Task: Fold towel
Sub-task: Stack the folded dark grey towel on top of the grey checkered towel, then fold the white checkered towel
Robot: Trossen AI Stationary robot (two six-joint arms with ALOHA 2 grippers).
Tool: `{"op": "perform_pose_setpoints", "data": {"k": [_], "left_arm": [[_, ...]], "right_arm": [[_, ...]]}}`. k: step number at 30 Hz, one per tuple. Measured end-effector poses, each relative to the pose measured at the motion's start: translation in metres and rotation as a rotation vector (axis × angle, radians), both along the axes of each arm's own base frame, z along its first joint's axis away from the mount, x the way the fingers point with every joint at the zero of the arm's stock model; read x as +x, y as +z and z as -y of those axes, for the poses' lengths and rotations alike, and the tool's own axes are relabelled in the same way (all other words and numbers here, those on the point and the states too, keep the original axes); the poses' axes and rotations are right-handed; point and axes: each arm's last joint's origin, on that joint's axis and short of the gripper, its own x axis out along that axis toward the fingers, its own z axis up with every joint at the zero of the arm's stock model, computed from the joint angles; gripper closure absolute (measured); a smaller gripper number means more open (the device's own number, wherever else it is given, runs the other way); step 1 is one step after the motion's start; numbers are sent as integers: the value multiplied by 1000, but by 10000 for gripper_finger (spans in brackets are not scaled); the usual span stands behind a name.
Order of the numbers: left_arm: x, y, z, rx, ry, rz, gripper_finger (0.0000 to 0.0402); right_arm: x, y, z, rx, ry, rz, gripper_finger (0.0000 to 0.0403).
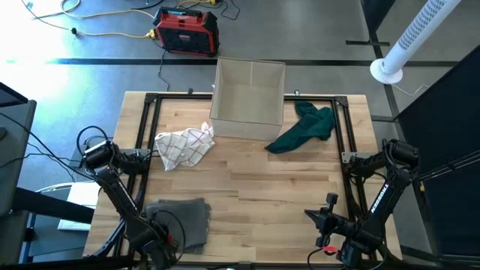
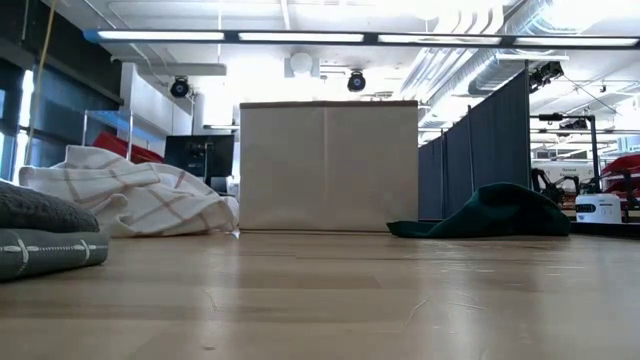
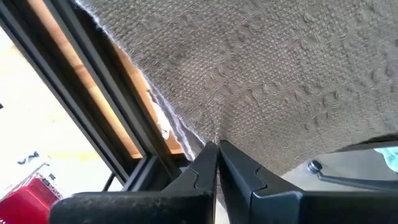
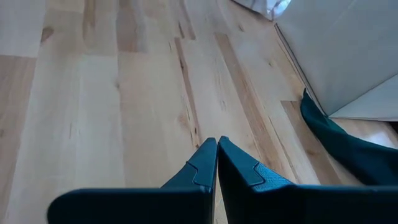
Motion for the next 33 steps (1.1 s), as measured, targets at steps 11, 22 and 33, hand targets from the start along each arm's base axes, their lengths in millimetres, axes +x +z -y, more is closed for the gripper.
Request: {"op": "perform_pose_setpoints", "data": {"k": [11,22,33], "left_arm": [[1,0,-2,27,30,0,298],[22,29,-17,221,-14,203,262],[68,56,-65,798,-321,631,318]], "right_arm": [[0,0,0,2,0,0,403],[0,0,0,9,-3,-4,403],[17,-1,5,66,-70,-27,403]]}}
